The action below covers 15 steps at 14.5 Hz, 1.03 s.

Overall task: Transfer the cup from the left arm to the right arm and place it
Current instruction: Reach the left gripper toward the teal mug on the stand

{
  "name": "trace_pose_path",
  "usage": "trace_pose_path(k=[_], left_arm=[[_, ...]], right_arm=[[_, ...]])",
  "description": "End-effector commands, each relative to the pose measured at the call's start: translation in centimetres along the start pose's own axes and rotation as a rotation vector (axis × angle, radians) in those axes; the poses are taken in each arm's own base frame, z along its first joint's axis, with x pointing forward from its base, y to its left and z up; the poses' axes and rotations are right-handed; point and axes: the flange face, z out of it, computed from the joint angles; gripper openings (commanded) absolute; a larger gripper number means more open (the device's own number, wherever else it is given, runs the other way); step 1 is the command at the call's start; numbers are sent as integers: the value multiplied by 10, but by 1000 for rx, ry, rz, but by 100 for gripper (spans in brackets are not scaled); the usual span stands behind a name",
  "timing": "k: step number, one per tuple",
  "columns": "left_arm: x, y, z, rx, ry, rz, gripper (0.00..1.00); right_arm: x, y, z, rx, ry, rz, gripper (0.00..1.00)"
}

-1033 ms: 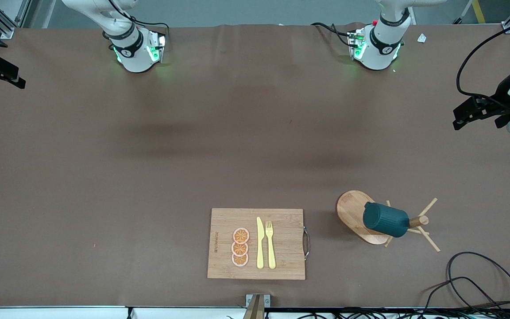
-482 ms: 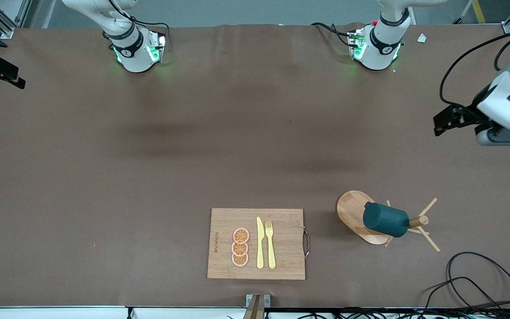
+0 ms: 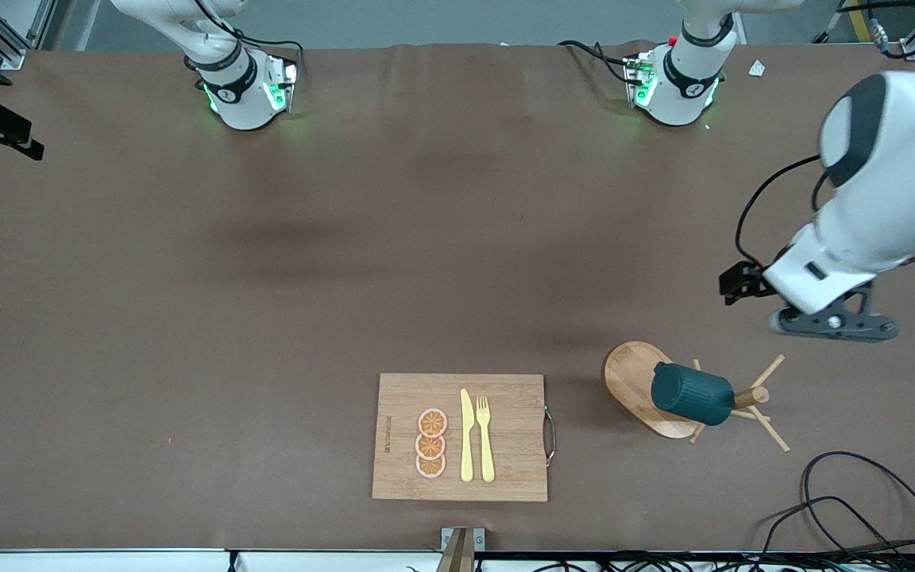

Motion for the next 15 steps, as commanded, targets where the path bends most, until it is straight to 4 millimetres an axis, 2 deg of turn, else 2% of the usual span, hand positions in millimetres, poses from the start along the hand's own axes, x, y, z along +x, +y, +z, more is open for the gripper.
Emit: trace_pose_path(k=[1, 4, 5, 7, 9, 11, 15], left_arm=[[13, 44, 0, 154, 55, 170, 100], [27, 52, 17, 221, 91, 391, 100], [32, 50, 22, 226, 109, 475, 100], [39, 41, 31, 211, 121, 521, 100], [40, 34, 33, 155, 129, 526, 100], [45, 28, 25, 147, 145, 581, 100], [47, 32, 20, 106, 158, 773, 100]], right_arm=[[-6, 4, -2, -6, 8, 2, 100], [-6, 3, -2, 2, 4, 8, 100], [-6, 2, -2, 11, 3, 12, 100], [-7, 3, -1, 24, 1, 14, 100], [-7, 4, -1, 24, 2, 16, 100], [-7, 3, -1, 23, 1, 13, 100], [-6, 2, -1, 22, 3, 8, 100]])
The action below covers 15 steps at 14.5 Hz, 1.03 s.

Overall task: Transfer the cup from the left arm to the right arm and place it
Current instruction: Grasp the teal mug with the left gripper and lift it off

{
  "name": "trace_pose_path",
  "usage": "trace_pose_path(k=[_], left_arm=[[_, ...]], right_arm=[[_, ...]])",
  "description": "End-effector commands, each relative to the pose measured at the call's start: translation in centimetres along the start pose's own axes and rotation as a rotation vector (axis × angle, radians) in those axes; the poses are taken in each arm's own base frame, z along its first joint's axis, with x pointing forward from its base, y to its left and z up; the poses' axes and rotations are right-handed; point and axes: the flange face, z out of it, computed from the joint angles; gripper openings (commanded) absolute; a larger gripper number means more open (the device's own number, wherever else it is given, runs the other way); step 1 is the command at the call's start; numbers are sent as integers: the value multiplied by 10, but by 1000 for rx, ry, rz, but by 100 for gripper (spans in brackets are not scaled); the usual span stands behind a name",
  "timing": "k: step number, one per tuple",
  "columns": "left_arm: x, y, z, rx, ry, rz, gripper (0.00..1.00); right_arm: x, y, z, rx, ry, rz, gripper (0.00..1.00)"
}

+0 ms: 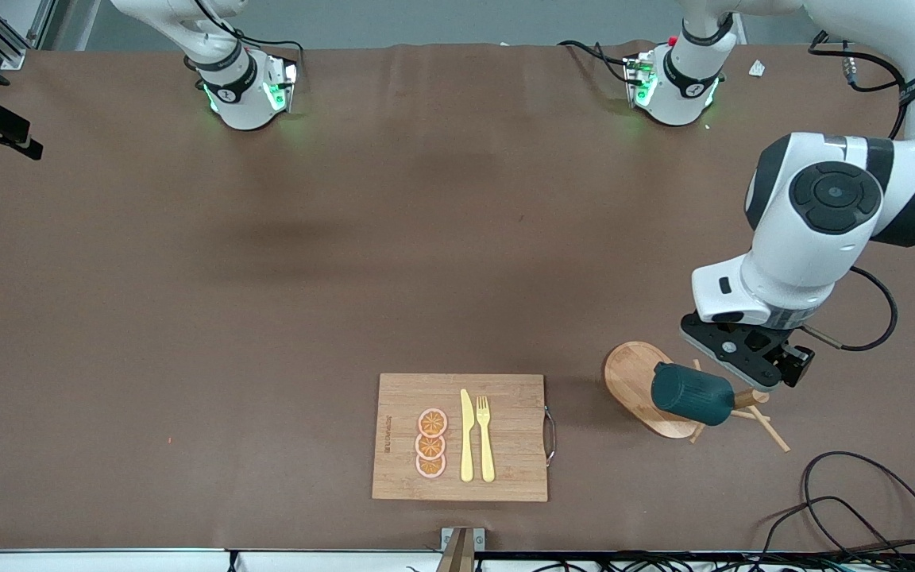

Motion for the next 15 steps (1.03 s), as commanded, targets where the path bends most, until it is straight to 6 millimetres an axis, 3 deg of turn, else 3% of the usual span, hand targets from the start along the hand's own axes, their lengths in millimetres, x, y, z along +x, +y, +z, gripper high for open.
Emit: trace_pose_path(k=[1, 4, 9, 15], left_arm=[[7, 0, -3, -31, 32, 151, 100], [5, -1, -2, -41, 46, 341, 100], [-17, -33, 25, -72, 92, 602, 100], [-1, -26, 41, -34, 130, 768, 100]], right_arm=[[-6, 0, -1, 16, 4, 1, 100], [-6, 0, -1, 14, 3, 1, 100], [-6, 0, -1, 14, 1, 0, 100], [-7, 0, 0, 15, -2, -3, 100]])
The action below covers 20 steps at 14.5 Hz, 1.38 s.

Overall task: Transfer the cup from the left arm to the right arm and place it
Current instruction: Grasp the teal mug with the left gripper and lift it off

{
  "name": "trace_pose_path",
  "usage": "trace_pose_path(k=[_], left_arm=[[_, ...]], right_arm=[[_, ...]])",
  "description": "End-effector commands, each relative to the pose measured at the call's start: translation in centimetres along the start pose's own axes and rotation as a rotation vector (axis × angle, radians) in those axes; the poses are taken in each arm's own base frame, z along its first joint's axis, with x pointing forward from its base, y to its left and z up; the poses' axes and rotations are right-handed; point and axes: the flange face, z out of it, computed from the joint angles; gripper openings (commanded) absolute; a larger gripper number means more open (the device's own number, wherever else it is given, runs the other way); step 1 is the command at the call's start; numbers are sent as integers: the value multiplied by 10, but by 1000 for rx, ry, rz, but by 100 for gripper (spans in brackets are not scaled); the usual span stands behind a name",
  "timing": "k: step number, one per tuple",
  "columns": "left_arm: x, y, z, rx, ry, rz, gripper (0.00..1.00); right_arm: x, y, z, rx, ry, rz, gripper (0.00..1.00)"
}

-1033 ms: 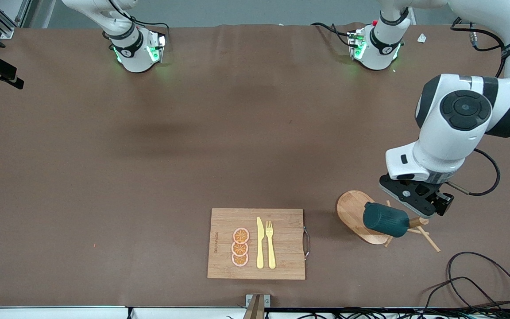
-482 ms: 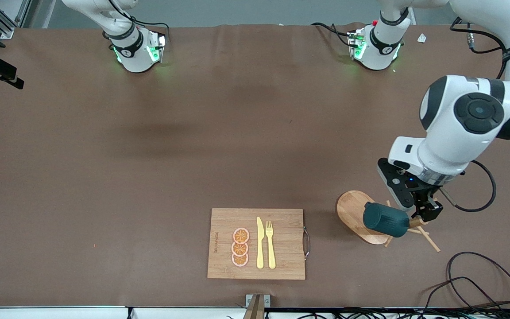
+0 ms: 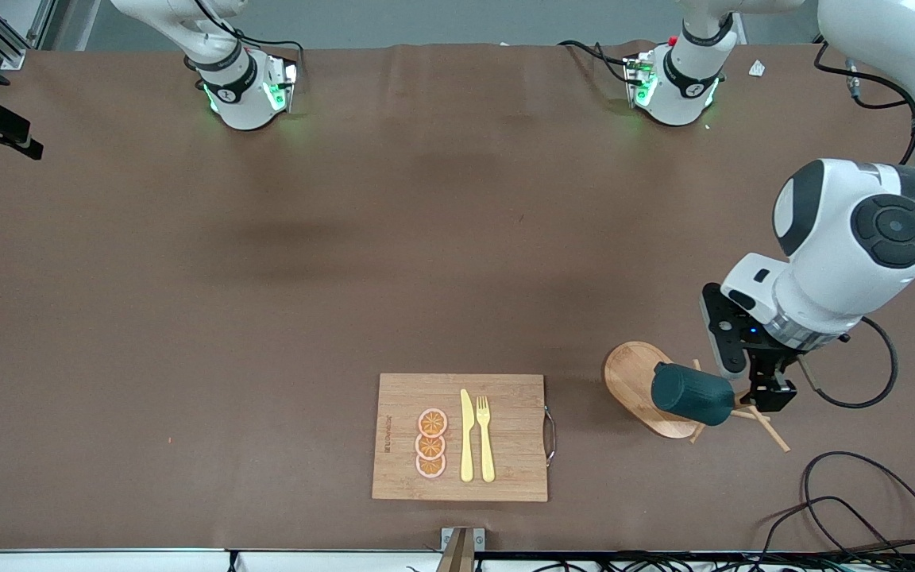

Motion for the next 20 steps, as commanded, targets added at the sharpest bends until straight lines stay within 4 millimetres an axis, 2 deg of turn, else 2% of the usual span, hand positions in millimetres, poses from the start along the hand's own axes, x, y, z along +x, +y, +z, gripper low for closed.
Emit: trace_pose_path(k=[1, 6, 11, 15, 20], left_arm=[[8, -9, 11, 37, 25, 90, 100], [11, -13, 24, 67, 39, 159, 100], [14, -14, 47, 67, 75, 142, 100], [12, -15, 52, 72, 99, 128, 100], [8, -15, 67, 61, 141, 114, 100]], right_arm=[[-6, 1, -1, 14, 0, -1, 100], [-7, 1, 0, 15, -2, -3, 100], [-7, 1, 0, 15, -3, -3, 100], [-7, 1, 0, 15, -6, -3, 100], [-7, 2, 0, 15, -6, -3, 100]])
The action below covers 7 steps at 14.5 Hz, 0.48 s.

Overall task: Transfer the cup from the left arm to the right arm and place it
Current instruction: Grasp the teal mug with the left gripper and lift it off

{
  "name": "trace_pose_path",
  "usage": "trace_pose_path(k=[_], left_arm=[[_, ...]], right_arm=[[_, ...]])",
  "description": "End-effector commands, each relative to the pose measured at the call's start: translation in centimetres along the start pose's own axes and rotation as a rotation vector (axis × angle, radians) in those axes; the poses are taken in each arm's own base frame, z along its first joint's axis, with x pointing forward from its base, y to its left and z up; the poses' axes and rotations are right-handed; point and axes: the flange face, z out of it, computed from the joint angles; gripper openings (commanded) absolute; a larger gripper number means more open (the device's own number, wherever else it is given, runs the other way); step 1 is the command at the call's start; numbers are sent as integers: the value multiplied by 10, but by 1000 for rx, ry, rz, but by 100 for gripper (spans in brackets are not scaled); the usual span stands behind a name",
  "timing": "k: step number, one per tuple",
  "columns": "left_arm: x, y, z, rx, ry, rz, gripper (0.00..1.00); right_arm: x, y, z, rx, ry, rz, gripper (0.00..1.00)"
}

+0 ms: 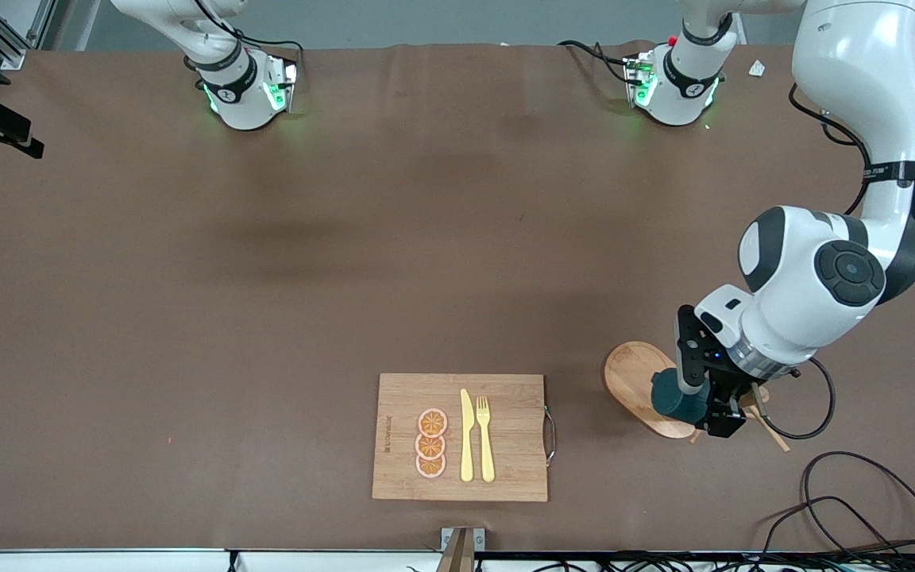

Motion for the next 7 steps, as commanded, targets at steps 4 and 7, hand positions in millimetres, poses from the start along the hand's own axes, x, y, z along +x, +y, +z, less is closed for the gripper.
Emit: trace_pose_path(k=[4, 7], left_arm=[[-3, -2, 15, 1, 48, -16, 100], [-4, -2, 19, 2, 57, -26, 98]], right_arm=[[-6, 2, 1, 15, -1, -3, 100], [-6, 2, 1, 15, -1, -3, 100]])
